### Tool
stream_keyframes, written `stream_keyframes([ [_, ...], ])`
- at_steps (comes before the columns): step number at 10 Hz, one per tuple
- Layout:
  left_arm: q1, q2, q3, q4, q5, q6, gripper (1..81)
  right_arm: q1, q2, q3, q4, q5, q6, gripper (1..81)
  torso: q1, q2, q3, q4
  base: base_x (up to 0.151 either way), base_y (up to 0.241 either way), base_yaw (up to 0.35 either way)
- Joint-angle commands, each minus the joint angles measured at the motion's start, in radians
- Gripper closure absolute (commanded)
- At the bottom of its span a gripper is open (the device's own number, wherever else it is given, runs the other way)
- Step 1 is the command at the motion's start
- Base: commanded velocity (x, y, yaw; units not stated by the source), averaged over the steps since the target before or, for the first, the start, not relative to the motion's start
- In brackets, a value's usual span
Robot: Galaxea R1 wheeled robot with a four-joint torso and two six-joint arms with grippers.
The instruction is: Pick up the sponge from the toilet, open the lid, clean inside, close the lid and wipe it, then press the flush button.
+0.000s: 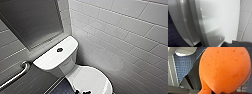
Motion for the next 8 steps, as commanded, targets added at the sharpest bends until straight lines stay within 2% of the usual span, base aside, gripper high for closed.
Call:
stream_keyframes([
  [1,-0.141,-0.044,0.135,0.024,-0.103,-0.01,1.0,-0.015,-0.038,0.004,-0.025,-0.05,0.002,81.1,0.0,0.0,0.0,0.0,0.0,0.0,0.0],
  [5,-0.143,-0.118,0.265,0.024,-0.127,-0.021,1.0,-0.014,-0.03,-0.011,-0.025,-0.05,0.001,81.1,0.0,0.0,0.0,0.0,0.0,0.0,0.0],
  [8,-0.143,-0.176,0.34,0.024,-0.162,-0.072,1.0,-0.015,-0.026,-0.019,-0.023,-0.048,0.001,81.1,0.0,0.0,0.0,0.0,0.0,0.0,0.0],
])
